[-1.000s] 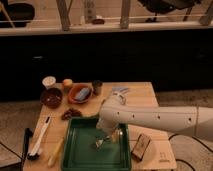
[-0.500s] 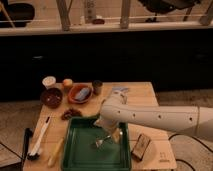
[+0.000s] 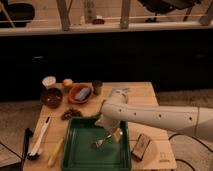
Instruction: Place fork in tray
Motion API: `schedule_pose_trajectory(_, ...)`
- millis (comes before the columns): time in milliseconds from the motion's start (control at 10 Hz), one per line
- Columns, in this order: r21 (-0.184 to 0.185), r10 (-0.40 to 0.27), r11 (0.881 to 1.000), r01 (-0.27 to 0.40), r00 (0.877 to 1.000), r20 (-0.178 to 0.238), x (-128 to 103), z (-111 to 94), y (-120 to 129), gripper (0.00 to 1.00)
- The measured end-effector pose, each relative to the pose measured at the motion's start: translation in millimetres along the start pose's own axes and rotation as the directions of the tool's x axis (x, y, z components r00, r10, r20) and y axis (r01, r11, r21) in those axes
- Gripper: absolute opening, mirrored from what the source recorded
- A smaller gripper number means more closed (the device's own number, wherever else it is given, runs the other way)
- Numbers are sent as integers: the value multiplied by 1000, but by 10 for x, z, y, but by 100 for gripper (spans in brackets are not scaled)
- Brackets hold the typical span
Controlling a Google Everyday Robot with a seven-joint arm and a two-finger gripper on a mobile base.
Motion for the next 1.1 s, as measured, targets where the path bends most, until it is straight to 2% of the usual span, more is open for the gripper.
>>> schedule_pose_trajectory(800, 29, 2, 1000, -3, 999, 34, 100, 23, -39, 80)
schedule_pose_trajectory(1100, 29, 2, 1000, -3, 999, 34, 98, 24, -39, 80)
